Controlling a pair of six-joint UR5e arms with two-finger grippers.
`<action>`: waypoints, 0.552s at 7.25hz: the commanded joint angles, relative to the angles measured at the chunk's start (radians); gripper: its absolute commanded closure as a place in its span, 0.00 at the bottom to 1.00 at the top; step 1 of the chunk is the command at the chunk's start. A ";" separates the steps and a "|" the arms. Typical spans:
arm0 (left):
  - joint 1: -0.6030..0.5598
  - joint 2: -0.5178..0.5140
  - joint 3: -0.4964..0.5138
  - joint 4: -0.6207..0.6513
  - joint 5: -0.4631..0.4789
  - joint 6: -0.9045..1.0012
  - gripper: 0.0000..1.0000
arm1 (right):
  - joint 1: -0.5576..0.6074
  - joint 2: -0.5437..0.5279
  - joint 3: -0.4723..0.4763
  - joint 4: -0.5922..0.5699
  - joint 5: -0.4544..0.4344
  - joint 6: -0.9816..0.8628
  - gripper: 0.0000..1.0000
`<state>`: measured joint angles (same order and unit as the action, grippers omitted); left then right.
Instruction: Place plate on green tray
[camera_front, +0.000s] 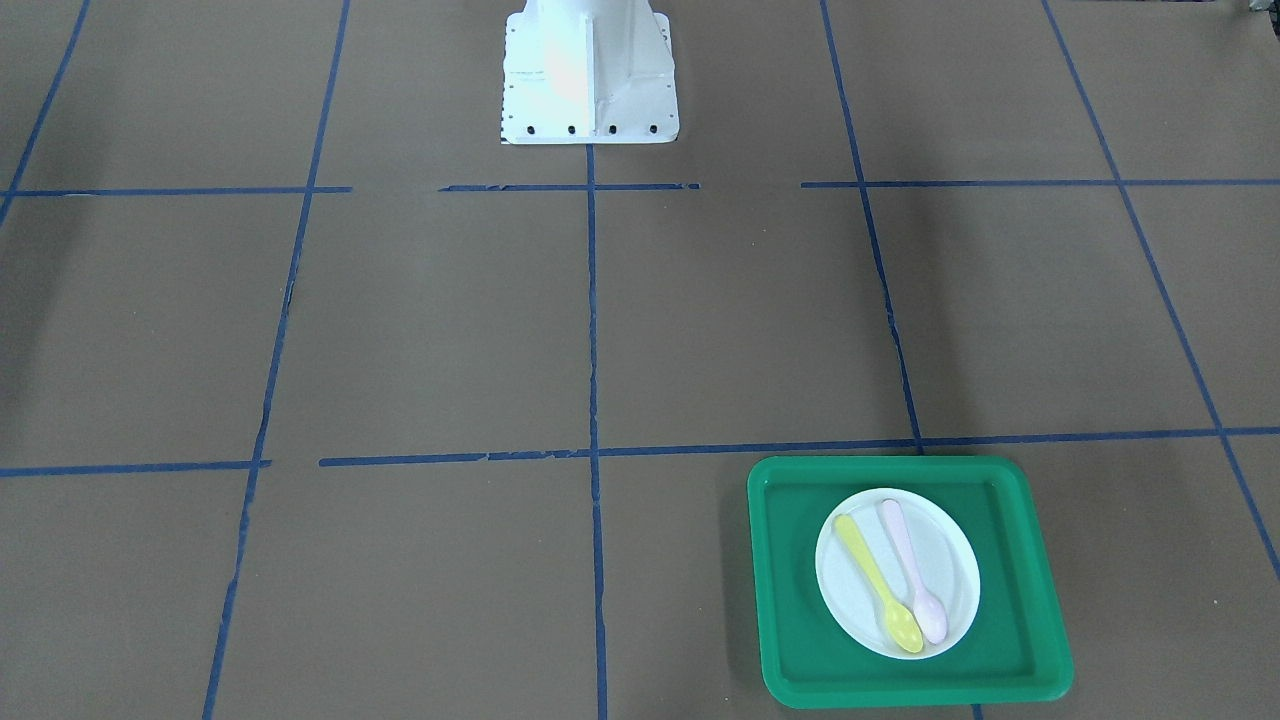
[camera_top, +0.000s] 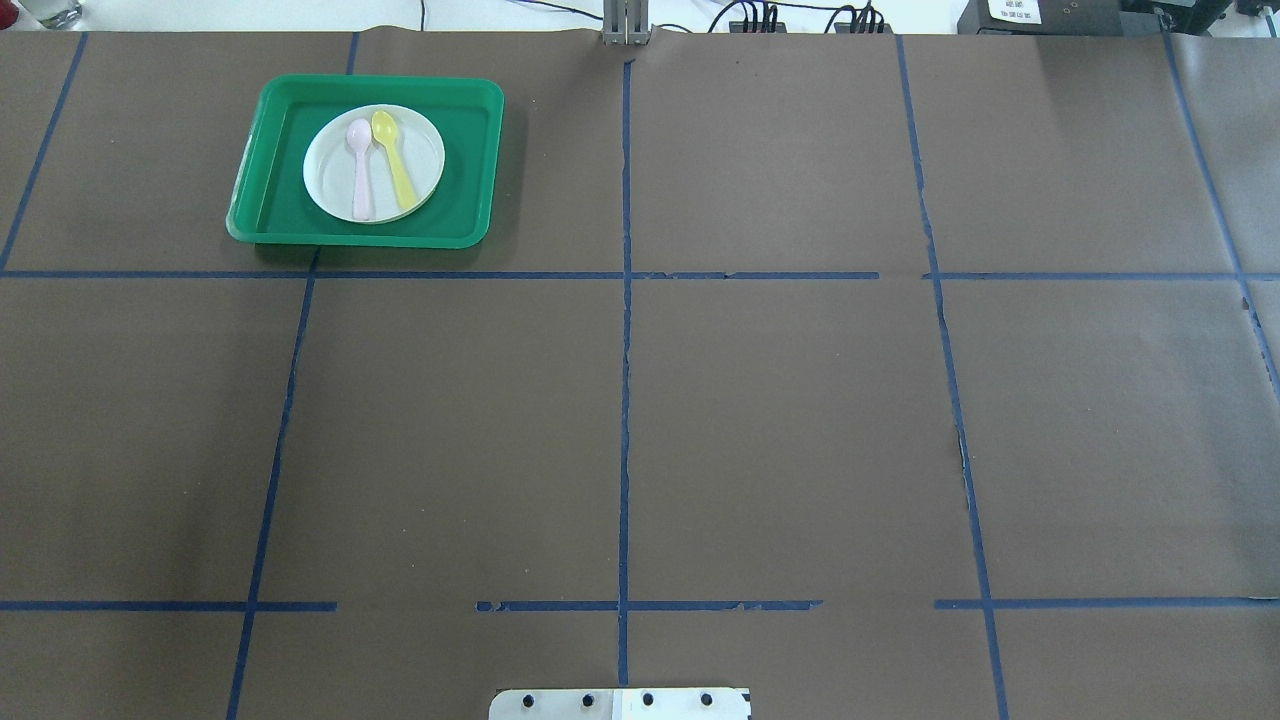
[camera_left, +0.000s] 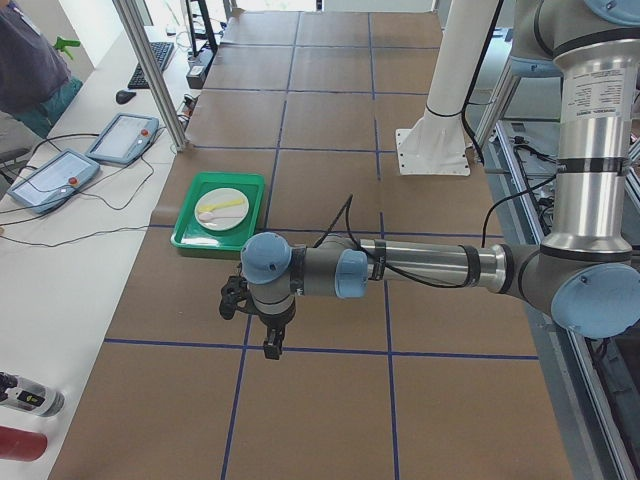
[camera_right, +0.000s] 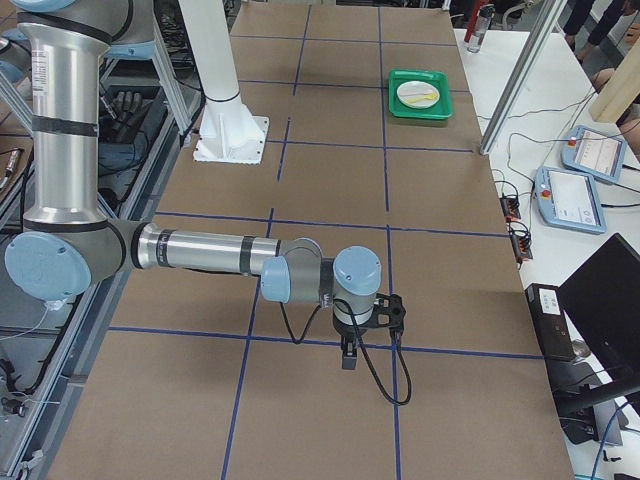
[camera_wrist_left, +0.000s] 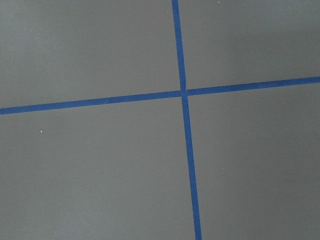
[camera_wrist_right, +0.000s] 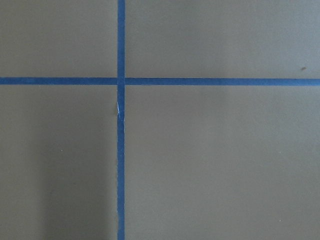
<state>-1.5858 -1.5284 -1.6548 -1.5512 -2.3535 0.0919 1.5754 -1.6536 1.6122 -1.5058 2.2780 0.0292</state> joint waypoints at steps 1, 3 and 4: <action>0.001 0.004 0.003 -0.001 -0.001 -0.001 0.00 | 0.000 0.000 0.000 0.001 0.000 0.000 0.00; 0.001 0.004 0.004 0.000 -0.007 -0.001 0.00 | 0.000 0.000 0.000 -0.001 0.000 0.000 0.00; 0.001 0.004 0.004 -0.001 -0.007 -0.001 0.00 | 0.000 0.000 0.000 0.001 0.000 0.000 0.00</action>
<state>-1.5847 -1.5248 -1.6500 -1.5517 -2.3597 0.0906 1.5754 -1.6536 1.6122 -1.5055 2.2779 0.0291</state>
